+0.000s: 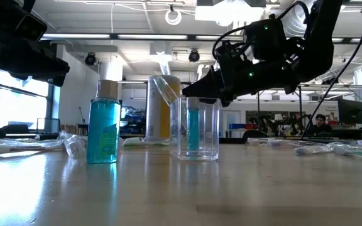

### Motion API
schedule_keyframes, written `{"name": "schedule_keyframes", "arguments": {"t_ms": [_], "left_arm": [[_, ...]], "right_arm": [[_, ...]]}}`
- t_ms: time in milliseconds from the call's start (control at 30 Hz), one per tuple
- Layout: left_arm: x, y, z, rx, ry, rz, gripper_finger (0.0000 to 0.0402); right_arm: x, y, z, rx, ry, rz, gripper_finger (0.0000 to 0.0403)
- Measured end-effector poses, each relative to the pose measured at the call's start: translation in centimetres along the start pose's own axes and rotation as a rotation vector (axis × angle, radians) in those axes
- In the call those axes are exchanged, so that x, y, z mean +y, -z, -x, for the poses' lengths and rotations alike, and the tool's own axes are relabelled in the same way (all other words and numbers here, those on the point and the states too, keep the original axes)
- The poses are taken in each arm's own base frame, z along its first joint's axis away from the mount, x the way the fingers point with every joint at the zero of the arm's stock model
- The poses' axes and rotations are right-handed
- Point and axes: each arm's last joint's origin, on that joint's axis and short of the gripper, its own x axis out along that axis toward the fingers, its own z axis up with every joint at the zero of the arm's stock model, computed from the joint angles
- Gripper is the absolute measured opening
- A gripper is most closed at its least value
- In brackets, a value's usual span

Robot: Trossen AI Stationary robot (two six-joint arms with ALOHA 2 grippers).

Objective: Pick & Place toothbrushing station
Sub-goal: Put the purple toothbrush into the transparent organizer

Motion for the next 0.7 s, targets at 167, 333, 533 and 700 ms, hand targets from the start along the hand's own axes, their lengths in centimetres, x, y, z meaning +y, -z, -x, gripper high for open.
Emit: {"name": "schedule_keyframes", "arguments": {"t_ms": [167,333,533,700], "left_arm": [[0.0,0.0,0.0,0.000,0.013,0.082,0.0006],[-0.1,-0.5,0.1,0.005,0.019,0.126,0.0006],[-0.2,-0.7,0.2,0.016,0.069,0.144,0.0006],[-0.1,-0.5,0.1,0.044,0.024,0.145,0.0006]], "right_arm": [[0.7,-1.4,0.6,-0.014,0.003,0.004,0.0241],[2.1,-3.2,1.9,0.008,-0.032,0.018,0.0243],[4.4,-4.9,3.9,0.052,-0.103,0.034,0.0239],[6.0,-5.1,4.8,0.080,-0.157,0.048,0.0239]]}}
